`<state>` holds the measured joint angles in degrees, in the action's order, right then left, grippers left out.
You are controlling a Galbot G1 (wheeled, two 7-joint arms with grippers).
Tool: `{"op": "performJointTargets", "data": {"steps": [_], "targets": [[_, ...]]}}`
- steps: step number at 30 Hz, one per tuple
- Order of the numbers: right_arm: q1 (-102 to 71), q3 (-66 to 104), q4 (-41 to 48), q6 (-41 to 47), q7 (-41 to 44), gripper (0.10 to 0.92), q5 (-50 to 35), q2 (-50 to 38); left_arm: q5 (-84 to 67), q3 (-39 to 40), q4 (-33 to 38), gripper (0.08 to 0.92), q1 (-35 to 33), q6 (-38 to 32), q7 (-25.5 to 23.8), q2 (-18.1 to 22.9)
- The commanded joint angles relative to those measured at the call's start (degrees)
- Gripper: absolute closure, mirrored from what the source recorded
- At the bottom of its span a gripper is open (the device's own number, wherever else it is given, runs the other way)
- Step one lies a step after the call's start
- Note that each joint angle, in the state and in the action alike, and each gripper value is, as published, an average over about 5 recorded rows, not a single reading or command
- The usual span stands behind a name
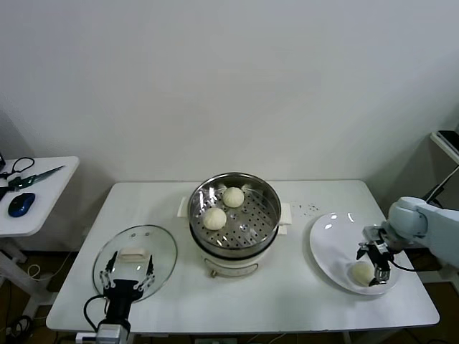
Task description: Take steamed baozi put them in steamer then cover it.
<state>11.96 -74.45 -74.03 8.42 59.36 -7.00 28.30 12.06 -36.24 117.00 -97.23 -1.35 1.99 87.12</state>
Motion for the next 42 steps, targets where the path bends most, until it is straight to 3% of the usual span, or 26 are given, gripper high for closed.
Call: {"op": "performJointTargets", "data": {"steps": [1,13,19,32,42], "targets": [[-2.3,1.5,1.9,-0.4,0.4,0.213,1.2,0.7,0.2,0.1,0.0,0.177,0.0,0.1,0.0,0.0],[2.7,-2.1,1.4,-2.7,0.7,0.306,-0.1,0.1,0.4,0.3,0.3,0.177,-0.1,0.1,0.0,-0.1],[12.0,-5.2,1.0,-11.9,2.7,0.317,-0.1,2.6,0.4,0.4,0.3,0.177,-0.1,0.2,0.0,-0.3],[39.7,-13.1,-0.1,-38.8,5.7,0.337,9.2,23.0,1.1,1.2,0.1,0.177,0.0,0.8,-0.1,-0.8],[36.4,-5.5,-1.9,-42.7,4.7,0.330,15.7,38.0,1.1,1.5,-0.2,0.177,0.0,0.5,0.0,-0.5]]}}
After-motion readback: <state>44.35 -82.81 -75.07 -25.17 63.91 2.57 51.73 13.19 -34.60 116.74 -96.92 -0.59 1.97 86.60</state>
